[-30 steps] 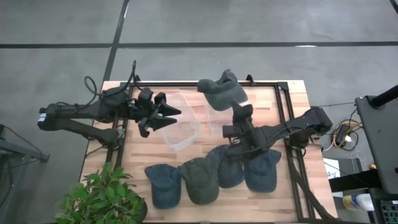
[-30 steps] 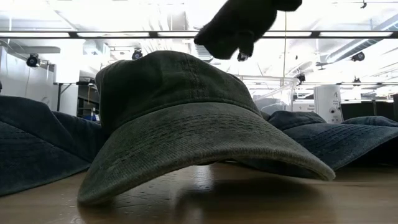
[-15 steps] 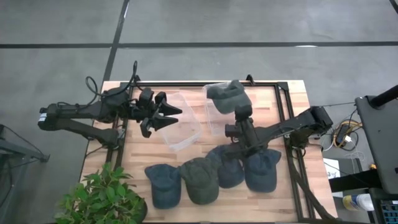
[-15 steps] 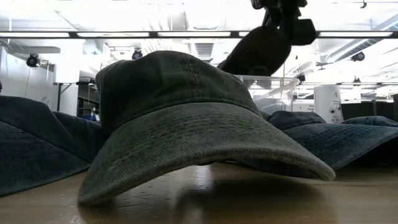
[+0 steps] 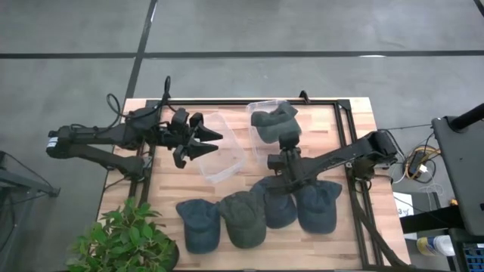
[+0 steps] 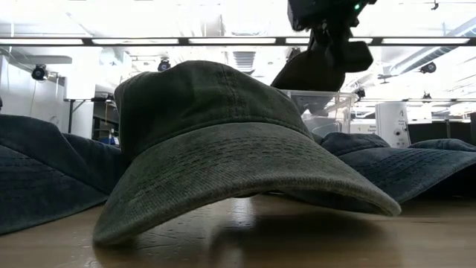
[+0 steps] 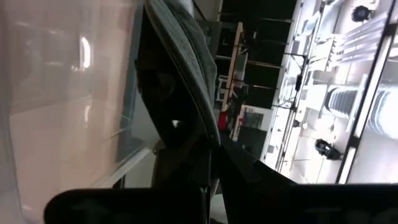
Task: Pick & Place hat
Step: Put the left dark green cap into the right transparent bin
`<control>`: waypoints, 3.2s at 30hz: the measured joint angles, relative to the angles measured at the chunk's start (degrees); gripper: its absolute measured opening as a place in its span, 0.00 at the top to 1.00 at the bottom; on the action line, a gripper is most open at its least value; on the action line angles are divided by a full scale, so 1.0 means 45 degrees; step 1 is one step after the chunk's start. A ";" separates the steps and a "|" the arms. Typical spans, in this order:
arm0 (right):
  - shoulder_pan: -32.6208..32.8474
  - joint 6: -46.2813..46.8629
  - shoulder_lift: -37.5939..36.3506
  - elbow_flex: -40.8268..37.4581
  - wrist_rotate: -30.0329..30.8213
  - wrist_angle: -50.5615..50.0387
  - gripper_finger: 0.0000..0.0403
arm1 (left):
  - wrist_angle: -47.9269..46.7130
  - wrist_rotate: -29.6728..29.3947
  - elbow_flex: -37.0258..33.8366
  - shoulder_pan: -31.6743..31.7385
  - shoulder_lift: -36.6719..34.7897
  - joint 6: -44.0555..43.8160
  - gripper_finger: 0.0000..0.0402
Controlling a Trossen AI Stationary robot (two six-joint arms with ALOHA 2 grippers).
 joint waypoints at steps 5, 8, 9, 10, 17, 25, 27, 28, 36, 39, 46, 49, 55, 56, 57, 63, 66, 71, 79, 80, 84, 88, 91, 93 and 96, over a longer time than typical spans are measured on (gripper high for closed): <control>-0.0160 -0.0150 0.0316 0.0000 -0.0379 0.0522 0.98 | 0.0011 0.0000 0.0000 0.0000 0.0008 0.0006 0.47; -0.0272 -0.0036 0.0335 0.0000 -0.0508 0.0622 0.98 | 0.0011 0.0000 0.0000 0.0002 0.0008 0.0012 0.47; -0.0306 0.0034 0.0335 0.0017 -0.0567 0.0637 0.98 | 0.0015 0.0000 0.0000 0.0000 0.0008 0.0015 0.47; -0.0330 0.0061 0.0335 0.0048 -0.0708 0.0727 0.98 | 0.0015 0.0000 0.0000 0.0005 0.0008 0.0021 0.47; -0.0562 -0.0978 0.0325 0.0160 -0.1829 0.2425 0.97 | 0.0015 -0.0051 0.0000 0.0003 0.0008 0.0137 0.47; -0.0639 -0.1375 0.0320 0.0781 -0.0513 0.2922 0.97 | 0.0011 -0.0094 0.0000 0.0000 0.0008 0.0142 0.47; -0.0639 -0.1217 0.0320 0.1141 -0.0503 0.2929 0.97 | 0.0010 -0.0097 0.0000 0.0001 0.0008 0.0142 0.47; -0.0639 -0.1200 0.0320 0.1295 -0.0488 0.2924 0.97 | 0.0006 -0.0097 0.0000 0.0003 0.0008 0.0142 0.47; -0.0693 -0.0135 0.0316 0.2109 0.0178 0.2898 0.97 | -0.0037 -0.0097 0.0000 0.0005 0.0008 0.0147 0.47; -0.0703 -0.0016 0.0316 0.2050 0.0051 0.2866 0.97 | -0.0043 -0.0095 0.0000 0.0005 0.0008 0.0130 0.47; -0.0799 0.0049 0.0316 0.1596 -0.0392 0.2779 0.97 | -0.0053 -0.0097 0.0000 0.0004 0.0008 0.0122 0.47; -0.0846 0.0139 0.0316 0.1448 -0.0776 0.2822 0.97 | -0.0057 -0.0093 0.0000 0.0005 0.0008 0.0117 0.47; -0.0882 0.0046 0.0316 0.0944 -0.1176 0.2906 0.97 | -0.0057 -0.0124 0.0000 0.0005 0.0008 0.0183 0.47; -0.0870 0.0049 0.0316 0.0893 -0.1183 0.2941 0.97 | -0.0057 -0.0126 0.0000 0.0005 0.0008 0.0187 0.47; -0.0858 0.0002 0.0316 0.0848 -0.1176 0.3043 0.97 | -0.0059 -0.0127 0.0000 0.0005 0.0008 0.0190 0.47; -0.0829 -0.0111 0.0310 0.0811 0.0392 0.3142 0.97 | -0.0059 -0.0141 0.0000 0.0005 0.0008 0.0311 0.47; -0.0834 0.0046 0.0182 0.1054 0.0628 0.3157 0.97 | -0.0057 -0.0146 0.0000 0.0005 0.0008 0.0443 0.47; -0.0784 0.0517 -0.0063 0.1472 0.1014 0.3145 0.97 | -0.0061 -0.0146 0.0000 0.0005 0.0004 0.0652 0.47; -0.0744 0.2106 -0.1402 0.1875 0.1153 0.3149 0.97 | -0.0057 -0.0282 0.0000 0.0005 0.0008 0.1001 0.47; -0.0724 0.2291 -0.1575 0.1870 0.1142 0.3148 0.97 | -0.0057 -0.0282 0.0000 0.0005 0.0008 0.1014 0.47; -0.0654 0.3232 -0.2309 0.1908 0.1283 0.3278 0.97 | -0.0051 -0.0304 0.0000 0.0001 0.0064 0.1481 0.47; -0.0568 0.3813 -0.3145 0.1948 0.1329 0.3795 0.97 | -0.0057 -0.0578 0.0000 0.0000 0.0218 0.2004 0.47; -0.0462 0.3699 -0.3850 0.1948 0.1453 0.4758 0.97 | -0.0050 -0.0923 -0.0003 0.0004 0.0376 0.2906 0.47; -0.0392 0.3490 -0.4333 0.1953 0.1482 0.5473 0.97 | -0.0040 -0.1026 -0.0005 0.0002 0.0553 0.3525 0.47; -0.0270 0.2772 -0.4936 0.1953 0.1503 0.6839 0.97 | 0.0032 -0.1255 -0.0005 0.0005 0.0912 0.3719 0.47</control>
